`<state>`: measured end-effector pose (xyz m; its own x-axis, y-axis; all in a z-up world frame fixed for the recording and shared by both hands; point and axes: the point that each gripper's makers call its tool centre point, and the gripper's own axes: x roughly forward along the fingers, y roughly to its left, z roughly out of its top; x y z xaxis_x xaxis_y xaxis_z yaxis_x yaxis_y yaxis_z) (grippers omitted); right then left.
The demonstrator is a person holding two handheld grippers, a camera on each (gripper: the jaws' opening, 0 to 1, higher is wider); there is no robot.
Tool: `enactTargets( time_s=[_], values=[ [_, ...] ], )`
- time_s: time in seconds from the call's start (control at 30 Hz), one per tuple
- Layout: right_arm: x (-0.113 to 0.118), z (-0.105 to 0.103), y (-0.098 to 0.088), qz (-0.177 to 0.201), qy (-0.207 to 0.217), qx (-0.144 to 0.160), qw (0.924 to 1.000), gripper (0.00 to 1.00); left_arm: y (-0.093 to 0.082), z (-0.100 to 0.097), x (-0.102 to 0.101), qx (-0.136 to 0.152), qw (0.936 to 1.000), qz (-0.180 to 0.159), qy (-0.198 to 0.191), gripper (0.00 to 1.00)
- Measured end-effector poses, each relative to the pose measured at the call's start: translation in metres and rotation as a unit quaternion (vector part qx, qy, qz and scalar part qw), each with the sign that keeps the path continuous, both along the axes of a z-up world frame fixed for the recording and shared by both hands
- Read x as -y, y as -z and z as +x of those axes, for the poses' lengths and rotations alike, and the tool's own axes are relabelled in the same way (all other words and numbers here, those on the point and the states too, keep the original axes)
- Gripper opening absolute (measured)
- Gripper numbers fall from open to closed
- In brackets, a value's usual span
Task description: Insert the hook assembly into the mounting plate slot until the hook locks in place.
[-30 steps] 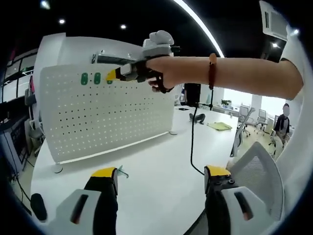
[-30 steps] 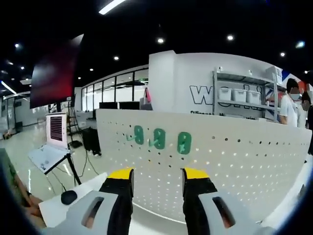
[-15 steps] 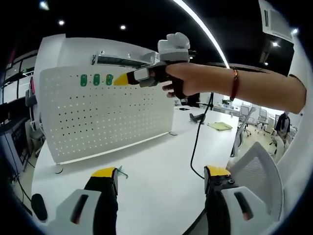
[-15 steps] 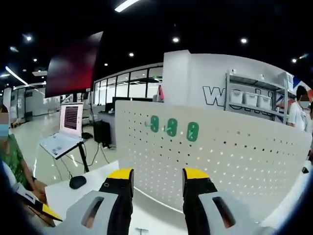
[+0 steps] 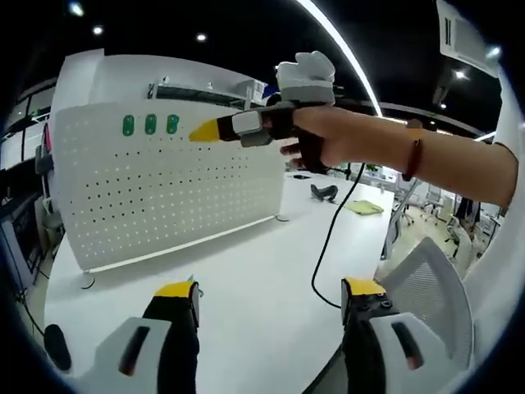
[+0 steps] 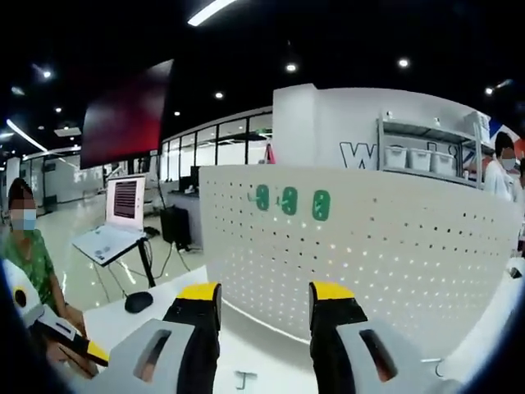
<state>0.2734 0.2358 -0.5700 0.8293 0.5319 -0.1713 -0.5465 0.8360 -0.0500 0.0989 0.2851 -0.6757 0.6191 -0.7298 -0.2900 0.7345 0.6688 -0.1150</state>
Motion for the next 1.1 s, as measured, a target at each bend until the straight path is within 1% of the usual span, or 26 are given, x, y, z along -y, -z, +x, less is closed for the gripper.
enactTargets(
  time_s=[0.07,0.2,0.27,0.3,0.33,0.4,0.5,0.57,0.67,0.73,0.83,0.9,1.0,1.1],
  values=[
    [0.002,0.0,0.003,-0.008,0.002,-0.002,1.0,0.43,0.001,0.002,0.004,0.0,1.0,0.002,-0.001,0.72],
    [0.006,-0.005,0.009,-0.005,-0.002,-0.005,1.0,0.43,0.004,0.003,0.009,-0.002,1.0,0.006,0.001,0.72],
    [0.01,-0.008,0.009,-0.012,0.008,0.005,0.9999,0.42,0.005,0.004,0.012,-0.004,1.0,0.003,0.0,0.72],
    [0.01,-0.01,0.009,-0.009,0.004,0.006,0.9999,0.42,0.007,0.005,0.013,-0.006,1.0,0.0,-0.003,0.72],
    [0.01,-0.011,0.01,0.002,-0.003,0.003,1.0,0.43,0.008,0.006,0.014,-0.008,1.0,0.0,-0.004,0.72],
    [0.011,-0.014,0.017,-0.005,-0.008,-0.009,0.9999,0.45,0.013,0.007,0.015,-0.014,0.9999,0.006,-0.005,0.71],
    [0.013,-0.019,0.021,-0.002,-0.014,-0.008,0.9999,0.46,0.016,0.009,0.015,-0.019,0.9997,0.008,-0.01,0.7],
    [0.015,-0.022,0.027,-0.001,-0.016,-0.015,0.9998,0.46,0.017,0.011,0.013,-0.019,0.9996,0.011,-0.016,0.69],
    [0.016,-0.028,0.032,-0.002,-0.024,-0.02,0.9995,0.46,0.021,0.016,0.011,-0.018,0.9994,0.019,-0.021,0.68],
    [0.016,-0.032,0.034,-0.004,-0.03,-0.02,0.9993,0.47,0.025,0.02,0.011,-0.023,0.9991,0.026,-0.023,0.67],
    [0.019,-0.035,0.038,-0.005,-0.028,-0.023,0.9993,0.46,0.029,0.027,0.009,-0.045,0.9982,0.011,-0.037,0.63],
    [0.021,-0.038,0.04,-0.007,-0.03,-0.023,0.9993,0.46,0.029,0.032,0.008,-0.04,0.9983,0.009,-0.041,0.6],
    [0.025,-0.04,0.048,-0.01,-0.031,-0.029,0.999,0.46,0.034,0.04,0.006,-0.047,0.9974,0.021,-0.051,0.58],
    [0.03,-0.043,0.052,-0.007,-0.029,-0.033,0.999,0.46,0.039,0.047,0.007,-0.044,0.9975,0.023,-0.051,0.57]
  ],
)
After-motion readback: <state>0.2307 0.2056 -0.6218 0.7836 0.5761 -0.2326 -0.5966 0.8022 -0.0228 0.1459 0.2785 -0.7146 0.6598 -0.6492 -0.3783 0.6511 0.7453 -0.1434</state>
